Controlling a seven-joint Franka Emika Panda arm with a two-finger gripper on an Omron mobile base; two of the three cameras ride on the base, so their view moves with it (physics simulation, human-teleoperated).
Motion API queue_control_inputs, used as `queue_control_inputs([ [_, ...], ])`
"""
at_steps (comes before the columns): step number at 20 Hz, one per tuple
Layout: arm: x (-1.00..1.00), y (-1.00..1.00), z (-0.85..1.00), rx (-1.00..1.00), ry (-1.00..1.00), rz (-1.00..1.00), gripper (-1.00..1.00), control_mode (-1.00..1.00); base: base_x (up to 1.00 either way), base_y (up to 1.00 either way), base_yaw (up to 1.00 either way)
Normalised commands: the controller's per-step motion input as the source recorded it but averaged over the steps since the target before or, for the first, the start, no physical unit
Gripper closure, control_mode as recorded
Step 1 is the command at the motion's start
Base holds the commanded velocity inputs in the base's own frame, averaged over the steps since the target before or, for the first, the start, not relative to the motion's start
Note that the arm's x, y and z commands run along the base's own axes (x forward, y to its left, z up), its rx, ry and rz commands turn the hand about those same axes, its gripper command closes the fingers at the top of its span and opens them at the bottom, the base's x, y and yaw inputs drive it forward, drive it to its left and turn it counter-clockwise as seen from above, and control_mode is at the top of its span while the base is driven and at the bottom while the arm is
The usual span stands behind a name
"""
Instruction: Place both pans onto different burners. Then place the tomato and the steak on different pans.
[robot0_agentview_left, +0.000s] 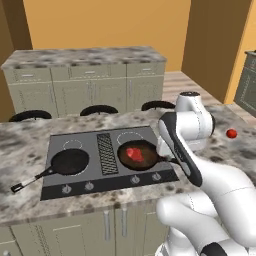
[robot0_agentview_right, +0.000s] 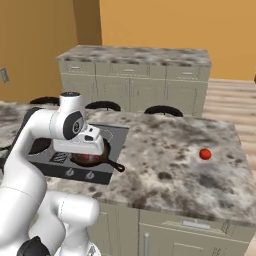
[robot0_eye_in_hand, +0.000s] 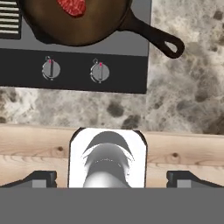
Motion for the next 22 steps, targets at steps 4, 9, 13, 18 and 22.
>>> queue_control_inputs([
  [4,0.00,0.00,0.00,0.00,0.00,0.00,-1.00,1.00,0.00,-0.65,0.00],
  [9,0.00,0.00,0.00,0.00,0.00,0.00,-1.00,1.00,0.00,-0.61,0.00],
  [13,0.00,0.00,0.00,0.00,0.00,0.00,-1.00,1.00,0.00,-0.60,0.00],
  [18,0.00,0.00,0.00,0.00,0.00,0.00,-1.00,1.00,0.00,-0.64,0.00],
  [22,0.00,0.00,0.00,0.00,0.00,0.00,-1.00,1.00,0.00,-0.62,0.00],
])
